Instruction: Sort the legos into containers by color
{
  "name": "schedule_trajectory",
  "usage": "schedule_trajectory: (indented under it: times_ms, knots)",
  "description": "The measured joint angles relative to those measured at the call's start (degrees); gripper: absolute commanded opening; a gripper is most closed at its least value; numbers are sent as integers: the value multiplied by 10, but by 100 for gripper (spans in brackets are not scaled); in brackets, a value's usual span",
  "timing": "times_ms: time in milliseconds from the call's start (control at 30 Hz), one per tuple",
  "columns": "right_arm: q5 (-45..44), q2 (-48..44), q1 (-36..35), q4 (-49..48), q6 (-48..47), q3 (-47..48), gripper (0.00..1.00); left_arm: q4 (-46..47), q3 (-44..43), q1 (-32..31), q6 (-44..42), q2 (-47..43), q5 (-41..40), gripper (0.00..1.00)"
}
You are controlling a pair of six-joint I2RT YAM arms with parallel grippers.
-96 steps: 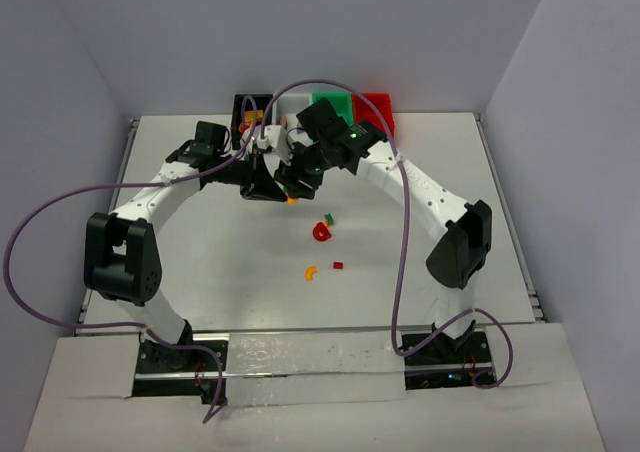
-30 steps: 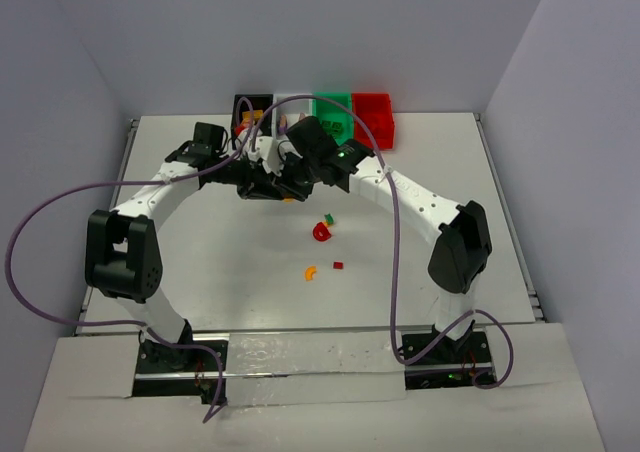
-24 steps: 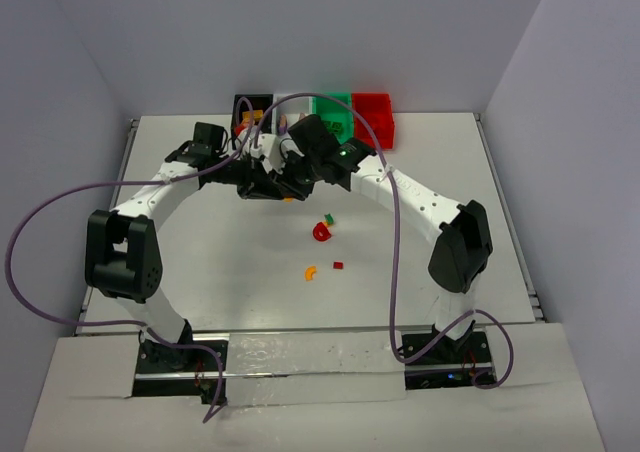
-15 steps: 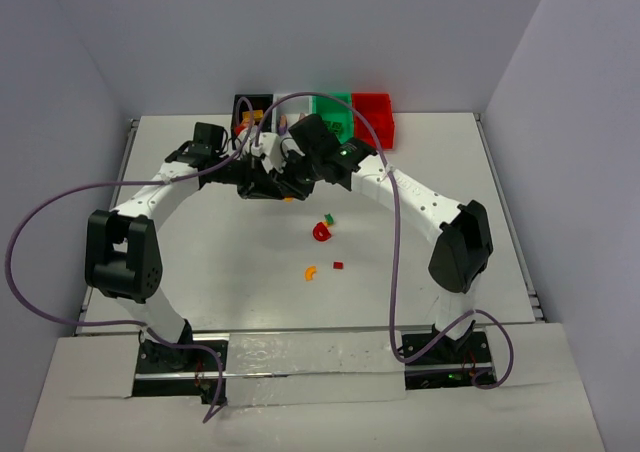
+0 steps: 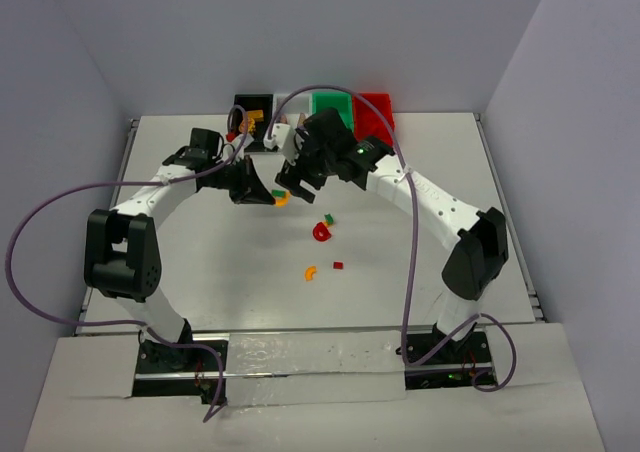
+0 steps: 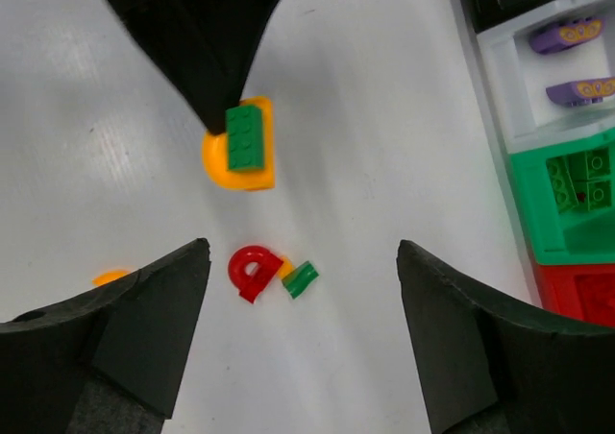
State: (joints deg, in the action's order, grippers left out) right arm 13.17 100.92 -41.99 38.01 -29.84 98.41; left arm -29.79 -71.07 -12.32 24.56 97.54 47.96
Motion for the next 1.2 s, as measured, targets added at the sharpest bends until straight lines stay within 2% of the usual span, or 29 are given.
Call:
schedule_trajectory:
  times_ms: [67,133,300,533,767,1200]
  knots:
    - [16,-20,0,2,-11,-18,72,0,0,-2,0,0,-6,0]
    - [33,-29,-1,1,-20,-20,68,0,1,-7,0,0,-11,0]
    - [18,-18,-28,15,-43,9,66,0,5,-15,3,0,-10,0]
    - [-64,89,-86,68,-32,134,63,0,6,-16,7,0,2,0]
    - [-103,129,-91,107,-17,147,60,0,9,-16,9,0,17,0]
    - [-148,130,-96,118,-22,144,55,3,16,-15,19,2,40,0]
